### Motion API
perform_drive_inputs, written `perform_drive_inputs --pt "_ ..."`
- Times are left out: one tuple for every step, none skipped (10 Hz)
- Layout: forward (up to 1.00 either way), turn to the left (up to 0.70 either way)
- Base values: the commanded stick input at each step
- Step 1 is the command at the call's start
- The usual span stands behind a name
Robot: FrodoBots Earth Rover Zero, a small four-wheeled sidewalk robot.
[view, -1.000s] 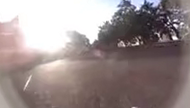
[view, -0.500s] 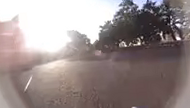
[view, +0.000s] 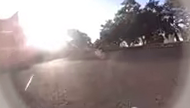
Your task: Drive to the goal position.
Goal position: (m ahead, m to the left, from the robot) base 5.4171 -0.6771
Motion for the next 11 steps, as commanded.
perform_drive_inputs --pt "0.70 0.03" --pt "0.70 0.03" --pt "0.70 0.03" --pt "0.70 0.03" --pt "0.70 0.03" --pt "0.70 0.03" --pt "0.70 0.03" --pt "0.70 0.03" --pt "0.70 0.03" --pt "0.70 0.03" --pt "0.70 0.03"
